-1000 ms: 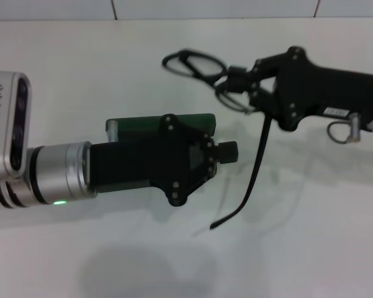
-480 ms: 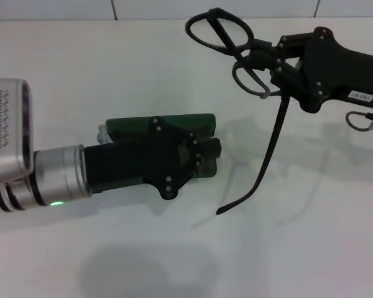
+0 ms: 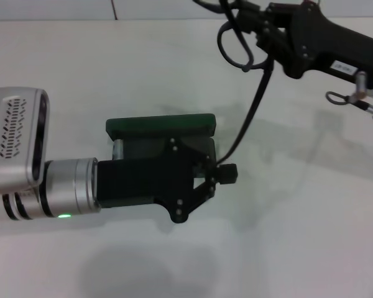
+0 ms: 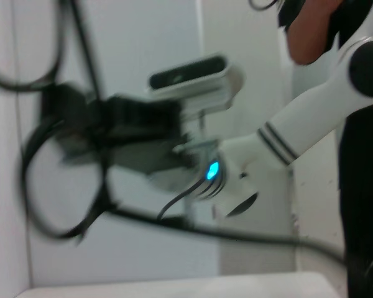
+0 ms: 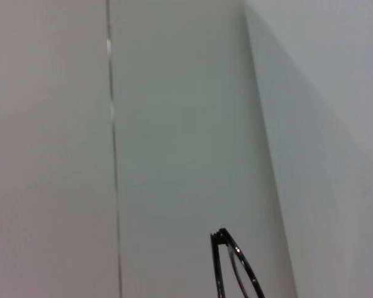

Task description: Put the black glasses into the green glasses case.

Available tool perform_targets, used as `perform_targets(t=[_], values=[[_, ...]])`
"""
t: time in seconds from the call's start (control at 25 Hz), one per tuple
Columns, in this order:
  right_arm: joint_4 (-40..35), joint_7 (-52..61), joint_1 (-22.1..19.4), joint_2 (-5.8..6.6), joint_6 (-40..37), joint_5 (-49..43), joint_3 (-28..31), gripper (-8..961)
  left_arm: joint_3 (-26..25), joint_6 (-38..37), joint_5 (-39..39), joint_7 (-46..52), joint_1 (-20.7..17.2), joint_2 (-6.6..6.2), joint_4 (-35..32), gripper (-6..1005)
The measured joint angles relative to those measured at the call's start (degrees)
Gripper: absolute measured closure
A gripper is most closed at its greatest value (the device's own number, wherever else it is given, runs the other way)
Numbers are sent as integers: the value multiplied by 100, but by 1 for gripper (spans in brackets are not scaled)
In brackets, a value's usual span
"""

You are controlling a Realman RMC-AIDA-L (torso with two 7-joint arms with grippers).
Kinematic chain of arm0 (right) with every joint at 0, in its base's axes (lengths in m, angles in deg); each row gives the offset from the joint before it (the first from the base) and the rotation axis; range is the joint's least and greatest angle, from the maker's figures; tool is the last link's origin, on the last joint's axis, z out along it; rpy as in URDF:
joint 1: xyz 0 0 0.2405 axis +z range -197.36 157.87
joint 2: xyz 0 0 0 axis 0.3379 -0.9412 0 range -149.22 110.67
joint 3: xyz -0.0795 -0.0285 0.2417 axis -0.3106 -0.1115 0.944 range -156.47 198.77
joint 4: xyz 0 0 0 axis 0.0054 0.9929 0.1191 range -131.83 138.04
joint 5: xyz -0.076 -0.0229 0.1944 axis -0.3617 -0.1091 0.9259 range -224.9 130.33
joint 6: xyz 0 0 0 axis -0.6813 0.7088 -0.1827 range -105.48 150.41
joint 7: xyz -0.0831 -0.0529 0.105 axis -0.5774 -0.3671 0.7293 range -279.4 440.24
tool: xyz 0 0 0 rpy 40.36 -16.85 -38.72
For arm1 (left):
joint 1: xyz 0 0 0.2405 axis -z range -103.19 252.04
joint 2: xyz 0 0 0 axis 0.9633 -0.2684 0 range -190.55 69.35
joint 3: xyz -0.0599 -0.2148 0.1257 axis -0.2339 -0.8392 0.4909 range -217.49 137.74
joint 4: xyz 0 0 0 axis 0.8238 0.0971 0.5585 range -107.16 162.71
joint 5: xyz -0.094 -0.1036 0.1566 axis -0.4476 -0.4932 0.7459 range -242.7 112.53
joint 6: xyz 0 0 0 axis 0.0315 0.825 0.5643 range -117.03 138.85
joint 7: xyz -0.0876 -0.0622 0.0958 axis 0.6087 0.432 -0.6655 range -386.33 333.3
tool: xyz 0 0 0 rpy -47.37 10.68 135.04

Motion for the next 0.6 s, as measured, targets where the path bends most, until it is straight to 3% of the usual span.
perform_targets(t=[0.28,0.6], values=[[57,-98,47,-1,494,-1,-410,897,-10,-190,-149,20,12,-1,11,993],[68,-154,-51,12,565,-34,-427,897,-25,-199,-309,117,-11,-18,12,992]])
